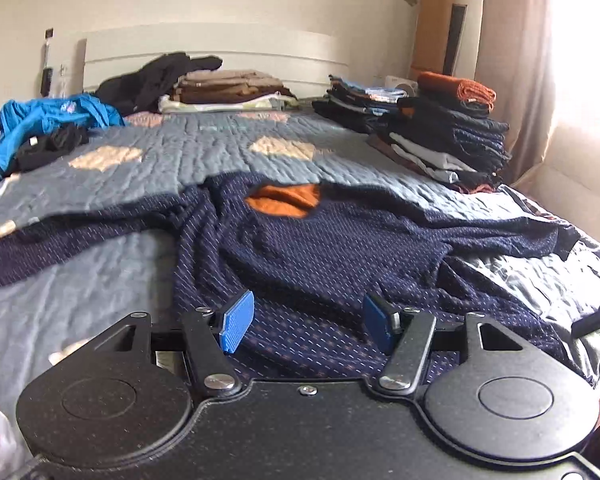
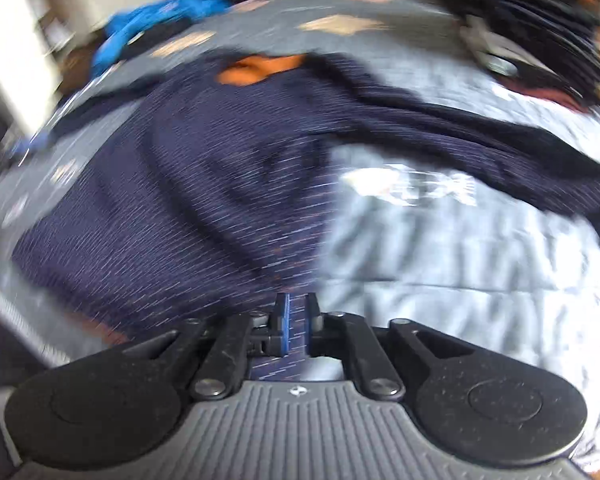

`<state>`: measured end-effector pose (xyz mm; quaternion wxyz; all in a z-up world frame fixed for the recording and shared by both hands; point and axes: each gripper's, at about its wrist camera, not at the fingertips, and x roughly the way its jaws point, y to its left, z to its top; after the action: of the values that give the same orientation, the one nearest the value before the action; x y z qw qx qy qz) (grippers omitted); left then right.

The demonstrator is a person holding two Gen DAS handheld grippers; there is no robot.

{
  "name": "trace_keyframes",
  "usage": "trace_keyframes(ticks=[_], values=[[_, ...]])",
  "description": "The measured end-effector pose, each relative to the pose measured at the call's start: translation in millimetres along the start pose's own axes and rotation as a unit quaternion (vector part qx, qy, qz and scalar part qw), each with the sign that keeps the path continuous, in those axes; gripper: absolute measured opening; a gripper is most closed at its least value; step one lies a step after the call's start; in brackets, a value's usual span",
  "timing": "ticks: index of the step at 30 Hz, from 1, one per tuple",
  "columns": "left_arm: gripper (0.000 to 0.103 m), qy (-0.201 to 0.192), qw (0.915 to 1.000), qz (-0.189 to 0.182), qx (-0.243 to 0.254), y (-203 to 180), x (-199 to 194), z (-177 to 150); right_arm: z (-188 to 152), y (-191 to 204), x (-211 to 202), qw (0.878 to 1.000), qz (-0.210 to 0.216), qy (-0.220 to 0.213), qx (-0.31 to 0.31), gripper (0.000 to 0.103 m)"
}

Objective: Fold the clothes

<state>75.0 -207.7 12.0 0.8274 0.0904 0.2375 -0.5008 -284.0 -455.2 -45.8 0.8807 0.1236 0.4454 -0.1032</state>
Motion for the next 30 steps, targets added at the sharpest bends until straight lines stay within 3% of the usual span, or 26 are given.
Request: trace_keyframes(ticks=[4, 9, 11, 12, 13, 15, 20, 23, 27, 30], values=[[0.07, 0.003, 1.0, 0.005, -0.004, 27, -10, 13, 2, 25, 19, 0.999, -0.009, 0.021, -0.034, 0.048], [0.07, 0.057, 0.998, 0.024, 0.015, 45, -4, 5, 0, 23, 39, 0.998, -0.037, 0.041, -0.033, 0.049], [0.07, 0.069, 0.997, 0.029, 0.02, 45, -1, 0, -3, 25, 46, 0.996, -0.05, 0.048, -0.051, 0.045], [0.07, 0.075, 0.9964, 0.032, 0.023, 45, 0, -3, -5, 26, 48, 0.995, -0.058, 0.051, -0.063, 0.036], [0.07, 0.081, 0.9958, 0.035, 0.025, 45, 1, -5, -8, 25, 50, 0.994, -0.06, 0.052, -0.071, 0.018], [0.07, 0.08, 0.9958, 0.039, 0.02, 46, 2, -9, -11, 22, 48, 0.995, -0.05, 0.048, -0.067, 0.008], [0.07, 0.079, 0.996, 0.042, -0.007, 61, 2, -13, -12, 0, 25, 0.999, 0.011, 0.005, 0.03, 0.004], [0.07, 0.077, 0.996, 0.045, -0.005, 61, 2, -13, -12, -19, 0, 0.992, 0.06, -0.033, 0.104, 0.004], [0.07, 0.072, 0.9965, 0.041, -0.005, 59, 1, -12, -13, -33, -27, 0.983, 0.091, -0.063, 0.147, 0.004], [0.07, 0.072, 0.9966, 0.039, -0.004, 58, 0, -11, -13, -40, -29, 0.984, 0.087, -0.06, 0.143, 0.004]])
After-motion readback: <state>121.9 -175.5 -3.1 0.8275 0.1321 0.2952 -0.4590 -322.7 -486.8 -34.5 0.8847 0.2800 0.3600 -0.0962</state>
